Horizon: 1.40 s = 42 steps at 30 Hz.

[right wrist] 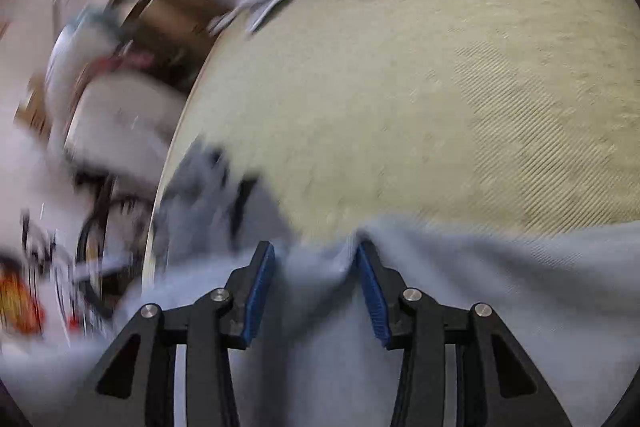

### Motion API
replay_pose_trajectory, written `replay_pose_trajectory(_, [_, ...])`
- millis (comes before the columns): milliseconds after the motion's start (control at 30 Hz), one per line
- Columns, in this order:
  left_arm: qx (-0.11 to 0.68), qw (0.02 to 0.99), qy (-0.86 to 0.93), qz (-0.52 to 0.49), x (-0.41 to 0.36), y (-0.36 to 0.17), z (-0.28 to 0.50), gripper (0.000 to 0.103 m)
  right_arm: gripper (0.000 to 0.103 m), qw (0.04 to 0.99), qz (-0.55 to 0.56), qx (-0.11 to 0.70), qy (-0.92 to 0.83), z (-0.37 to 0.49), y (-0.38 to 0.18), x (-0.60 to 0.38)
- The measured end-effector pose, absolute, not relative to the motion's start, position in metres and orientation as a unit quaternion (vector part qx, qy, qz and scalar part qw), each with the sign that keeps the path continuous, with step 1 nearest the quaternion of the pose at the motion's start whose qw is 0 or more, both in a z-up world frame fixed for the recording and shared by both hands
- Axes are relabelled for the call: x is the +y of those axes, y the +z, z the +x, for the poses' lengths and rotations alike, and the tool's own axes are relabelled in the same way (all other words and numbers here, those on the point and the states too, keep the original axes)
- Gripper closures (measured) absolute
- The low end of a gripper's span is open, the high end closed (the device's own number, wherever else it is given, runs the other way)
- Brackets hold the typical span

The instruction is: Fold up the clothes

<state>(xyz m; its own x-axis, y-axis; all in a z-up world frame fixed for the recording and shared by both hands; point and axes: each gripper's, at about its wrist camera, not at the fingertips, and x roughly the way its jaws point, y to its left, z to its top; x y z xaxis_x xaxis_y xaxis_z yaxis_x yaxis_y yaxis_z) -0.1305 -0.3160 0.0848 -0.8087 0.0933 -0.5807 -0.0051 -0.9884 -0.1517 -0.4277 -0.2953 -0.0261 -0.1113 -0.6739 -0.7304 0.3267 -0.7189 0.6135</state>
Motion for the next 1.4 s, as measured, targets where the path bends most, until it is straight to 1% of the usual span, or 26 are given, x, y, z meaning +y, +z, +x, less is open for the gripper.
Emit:
replay_pose_trajectory(100, [-0.075,0.030,0.945,-0.316,-0.310,0.081,-0.141,0.087,0.054,0.355,0.545,-0.165,-0.741,-0.428,-0.005,-0.261])
replay_pose_trajectory(200, [-0.088,0.028,0.944,-0.317,-0.305,0.080,-0.150,0.087,0.051,0.382,0.525,-0.132,-0.749,-0.399,0.008,-0.211])
replay_pose_trajectory(333, [-0.106,0.019,0.940,-0.322,-0.304,0.085,-0.159,0.087,0.051,0.436,0.480,-0.041,-0.760,-0.329,0.013,-0.140])
replay_pose_trajectory(400, [-0.119,0.008,0.939,-0.323,-0.311,0.090,-0.163,0.087,0.051,0.451,0.448,0.036,-0.771,-0.287,0.008,-0.120])
replay_pose_trajectory(533, [-0.153,-0.021,0.936,-0.317,-0.335,0.100,-0.162,0.087,0.051,0.484,0.364,0.190,-0.773,-0.215,-0.004,-0.118])
replay_pose_trajectory(567, [-0.161,-0.028,0.935,-0.316,-0.342,0.102,-0.162,0.087,0.053,0.493,0.338,0.223,-0.771,-0.198,-0.004,-0.121])
replay_pose_trajectory(700, [-0.195,-0.057,0.929,-0.310,-0.367,0.112,-0.161,0.087,0.057,0.510,0.253,0.333,-0.752,-0.149,-0.012,-0.145])
replay_pose_trajectory(733, [-0.203,-0.064,0.927,-0.308,-0.373,0.115,-0.161,0.087,0.064,0.513,0.242,0.358,-0.742,-0.141,-0.018,-0.151])
replay_pose_trajectory(767, [-0.211,-0.071,0.925,-0.306,-0.380,0.117,-0.160,0.087,0.069,0.515,0.232,0.378,-0.733,-0.135,-0.024,-0.157])
replay_pose_trajectory(833, [-0.219,-0.083,0.924,-0.302,-0.391,0.119,-0.156,0.087,0.069,0.498,0.220,0.418,-0.727,-0.135,-0.042,-0.172])
replay_pose_trajectory(867, [-0.222,-0.088,0.923,-0.300,-0.396,0.119,-0.154,0.087,0.076,0.482,0.220,0.436,-0.727,-0.140,-0.051,-0.179])
replay_pose_trajectory(900, [-0.227,-0.093,0.922,-0.298,-0.403,0.119,-0.151,0.087,0.080,0.464,0.226,0.451,-0.728,-0.147,-0.062,-0.184])
replay_pose_trajectory(933, [-0.230,-0.097,0.921,-0.297,-0.408,0.119,-0.150,0.087,0.093,0.453,0.234,0.461,-0.726,-0.154,-0.069,-0.187])
replay_pose_trajectory(967, [-0.233,-0.101,0.921,-0.297,-0.412,0.119,-0.148,0.087,0.101,0.453,0.243,0.464,-0.722,-0.158,-0.072,-0.187])
replay_pose_trajectory(1033, [-0.233,-0.107,0.920,-0.297,-0.420,0.119,-0.145,0.087,0.103,0.465,0.230,0.473,-0.713,-0.154,-0.063,-0.179])
replay_pose_trajectory(1133, [-0.231,-0.115,0.919,-0.297,-0.429,0.119,-0.141,0.087,0.103,0.476,0.201,0.485,-0.706,-0.132,-0.034,-0.159])
replay_pose_trajectory(1200, [-0.227,-0.117,0.920,-0.296,-0.429,0.118,-0.140,0.087,0.103,0.484,0.203,0.477,-0.705,-0.125,-0.026,-0.147])
replay_pose_trajectory(1233, [-0.225,-0.119,0.921,-0.296,-0.430,0.118,-0.139,0.087,0.103,0.494,0.224,0.471,-0.696,-0.127,-0.033,-0.145])
replay_pose_trajectory(1300, [-0.221,-0.117,0.921,-0.298,-0.424,0.116,-0.141,0.087,0.102,0.496,0.261,0.484,-0.672,-0.132,-0.060,-0.148])
replay_pose_trajectory(1333, [-0.217,-0.116,0.922,-0.300,-0.419,0.115,-0.142,0.087,0.099,0.493,0.280,0.491,-0.661,-0.135,-0.073,-0.149])
replay_pose_trajectory(1367, [-0.205,-0.115,0.924,-0.302,-0.412,0.115,-0.144,0.087,0.098,0.494,0.294,0.487,-0.658,-0.138,-0.077,-0.149])
replay_pose_trajectory(1400, [-0.179,-0.116,0.928,-0.304,-0.400,0.116,-0.148,0.087,0.097,0.500,0.308,0.466,-0.662,-0.142,-0.072,-0.146])
